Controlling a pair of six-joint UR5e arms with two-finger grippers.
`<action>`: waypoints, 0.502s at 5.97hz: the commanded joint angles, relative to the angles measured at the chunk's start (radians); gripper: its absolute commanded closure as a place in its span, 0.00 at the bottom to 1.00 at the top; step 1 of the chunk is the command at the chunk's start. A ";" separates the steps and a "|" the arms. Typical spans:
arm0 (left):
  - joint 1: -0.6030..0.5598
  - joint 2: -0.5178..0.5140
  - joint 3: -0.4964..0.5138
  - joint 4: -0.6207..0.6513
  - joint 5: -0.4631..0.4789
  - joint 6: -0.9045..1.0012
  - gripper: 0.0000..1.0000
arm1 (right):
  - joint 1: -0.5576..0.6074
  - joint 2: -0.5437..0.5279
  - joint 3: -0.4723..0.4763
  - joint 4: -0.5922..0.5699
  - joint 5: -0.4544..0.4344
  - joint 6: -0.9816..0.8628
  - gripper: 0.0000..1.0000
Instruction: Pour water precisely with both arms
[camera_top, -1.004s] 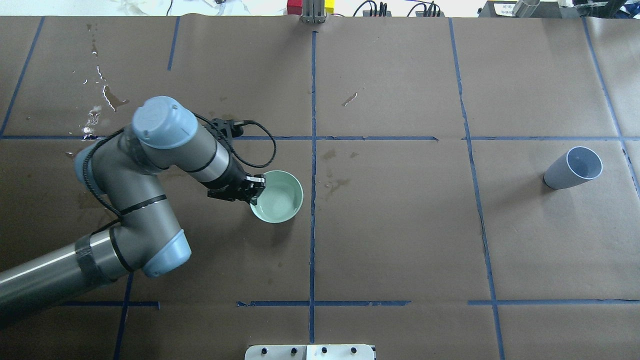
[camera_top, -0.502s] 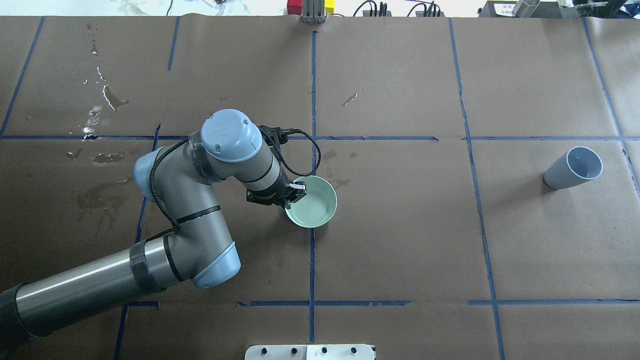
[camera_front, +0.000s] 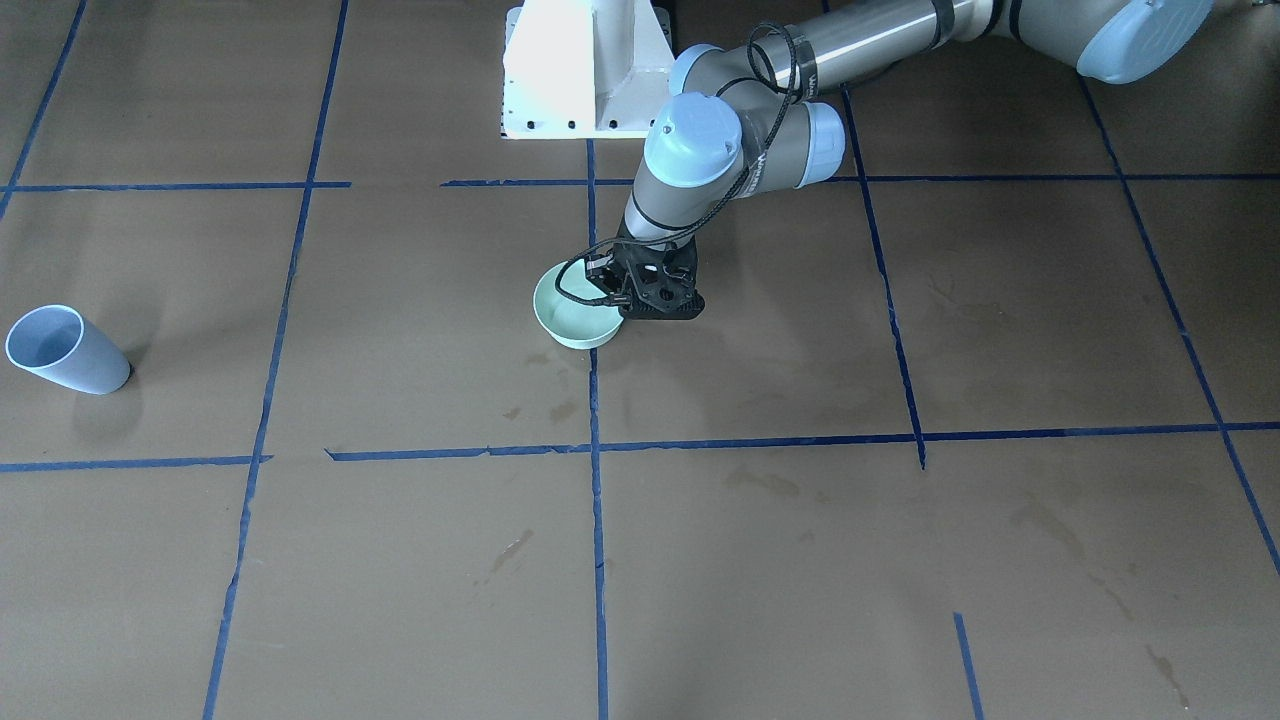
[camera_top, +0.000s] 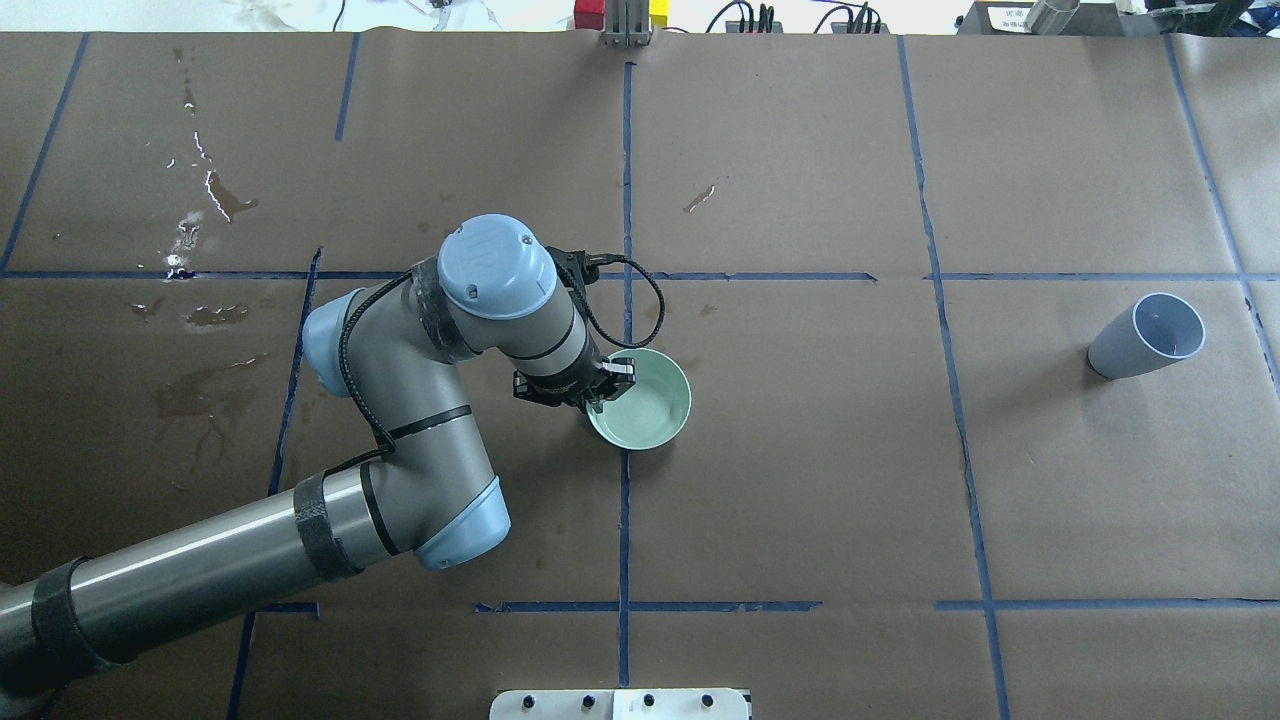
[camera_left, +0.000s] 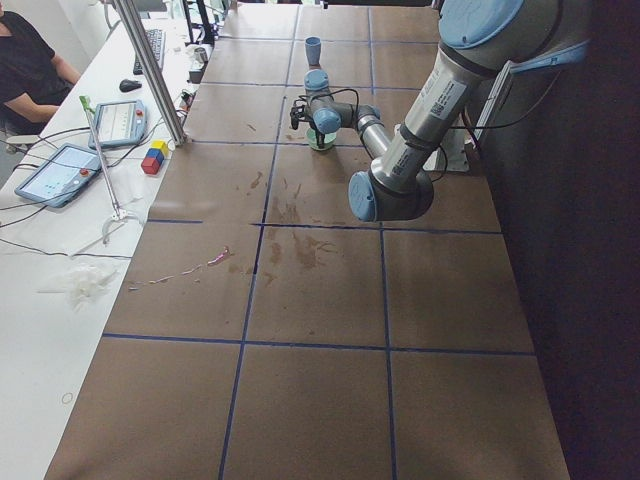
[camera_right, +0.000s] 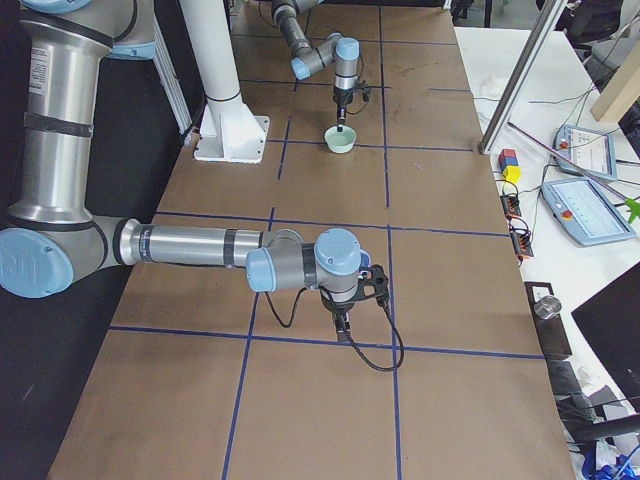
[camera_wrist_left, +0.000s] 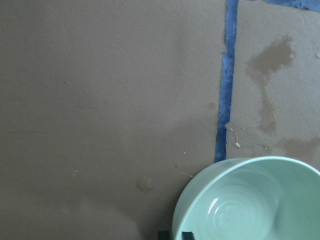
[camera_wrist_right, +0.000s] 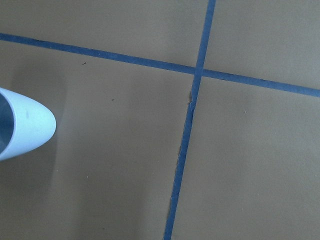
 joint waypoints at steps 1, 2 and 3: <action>-0.026 0.031 -0.064 -0.015 0.000 -0.007 0.00 | -0.023 0.001 0.014 0.002 0.057 0.015 0.00; -0.066 0.116 -0.204 0.000 -0.010 -0.007 0.00 | -0.060 0.001 0.043 0.027 0.071 0.032 0.00; -0.083 0.164 -0.291 0.041 -0.011 -0.008 0.00 | -0.063 -0.003 0.053 0.087 0.076 0.167 0.00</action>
